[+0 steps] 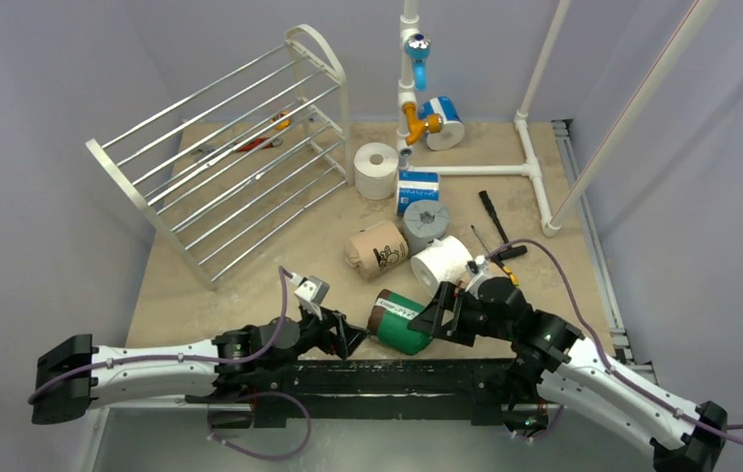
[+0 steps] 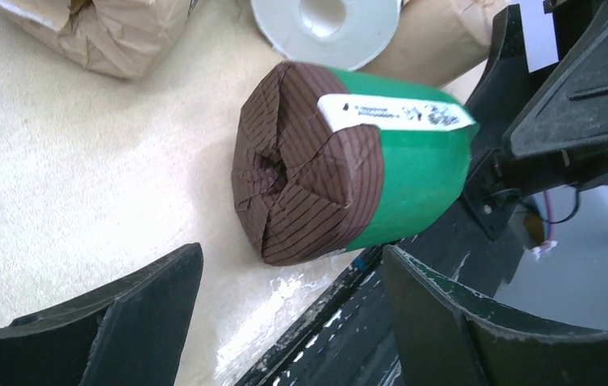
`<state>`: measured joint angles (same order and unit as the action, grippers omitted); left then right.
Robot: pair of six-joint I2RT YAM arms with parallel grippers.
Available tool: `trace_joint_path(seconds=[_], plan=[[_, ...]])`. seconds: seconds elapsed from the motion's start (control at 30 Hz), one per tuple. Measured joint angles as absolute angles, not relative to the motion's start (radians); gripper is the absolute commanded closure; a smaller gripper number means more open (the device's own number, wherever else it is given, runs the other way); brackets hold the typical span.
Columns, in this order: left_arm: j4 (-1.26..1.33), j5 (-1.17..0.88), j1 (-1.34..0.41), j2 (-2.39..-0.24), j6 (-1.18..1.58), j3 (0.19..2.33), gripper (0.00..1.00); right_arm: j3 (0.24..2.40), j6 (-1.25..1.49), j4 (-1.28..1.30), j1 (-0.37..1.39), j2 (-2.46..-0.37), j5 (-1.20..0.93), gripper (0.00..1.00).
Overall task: Place and organize the paper towels onto the shelf
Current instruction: Adjust the paper towel at the center of the board.
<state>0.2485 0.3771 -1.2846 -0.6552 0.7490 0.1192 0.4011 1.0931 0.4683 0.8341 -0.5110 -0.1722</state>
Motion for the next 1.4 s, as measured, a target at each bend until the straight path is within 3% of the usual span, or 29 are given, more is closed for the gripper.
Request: trace_joint_path(seconds=[1.03, 1.23, 1.4], plan=[[0.479, 0.295, -1.33, -0.939, 0.715, 0.159, 0.2, 0.274, 1.26, 0.136, 0.893, -0.645, -0.068, 0.18], [0.509, 0.291, -1.338, -0.966, 0.714, 0.165, 0.2, 0.29, 1.236, 0.162, 0.899, -0.697, -0.044, 0.12], [0.512, 0.292, -1.338, -0.966, 0.714, 0.165, 0.2, 0.298, 1.212, 0.194, 0.902, -0.698, -0.025, 0.18]])
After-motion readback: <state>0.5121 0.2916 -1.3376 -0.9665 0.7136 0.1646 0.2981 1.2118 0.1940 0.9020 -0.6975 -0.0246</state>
